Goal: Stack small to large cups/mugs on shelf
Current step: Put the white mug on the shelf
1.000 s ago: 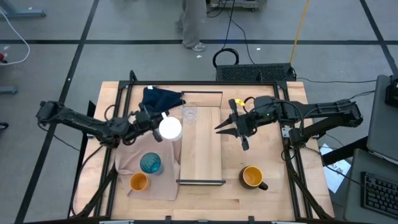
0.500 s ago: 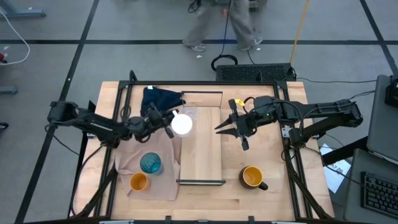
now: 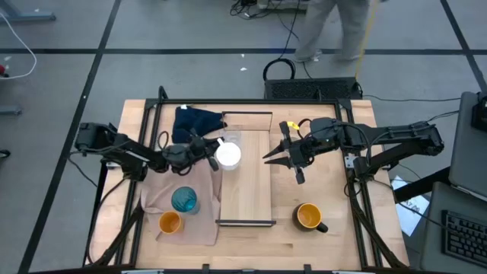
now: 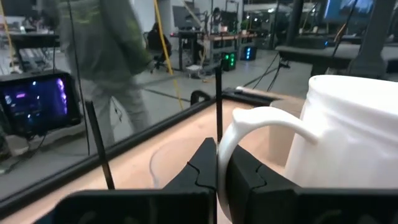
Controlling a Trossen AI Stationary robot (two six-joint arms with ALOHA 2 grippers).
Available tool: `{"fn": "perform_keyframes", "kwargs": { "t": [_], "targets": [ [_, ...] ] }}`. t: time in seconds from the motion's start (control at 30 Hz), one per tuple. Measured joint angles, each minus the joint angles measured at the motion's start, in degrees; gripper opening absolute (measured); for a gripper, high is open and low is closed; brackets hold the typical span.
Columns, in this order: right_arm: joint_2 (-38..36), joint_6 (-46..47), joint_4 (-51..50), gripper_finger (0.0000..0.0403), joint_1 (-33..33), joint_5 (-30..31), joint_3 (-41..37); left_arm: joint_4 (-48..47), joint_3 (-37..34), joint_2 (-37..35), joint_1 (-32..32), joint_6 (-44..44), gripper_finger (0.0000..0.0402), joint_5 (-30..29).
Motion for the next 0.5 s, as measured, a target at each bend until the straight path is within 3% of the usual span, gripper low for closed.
{"fn": "perform_keyframes", "kwargs": {
  "t": [0.5],
  "targets": [
    [0.0,0.0,-0.2,0.0058,0.0,0.0,0.0,18.9,0.0,17.7,-0.1,-1.8,0.0008,-2.0]
  ]
}}
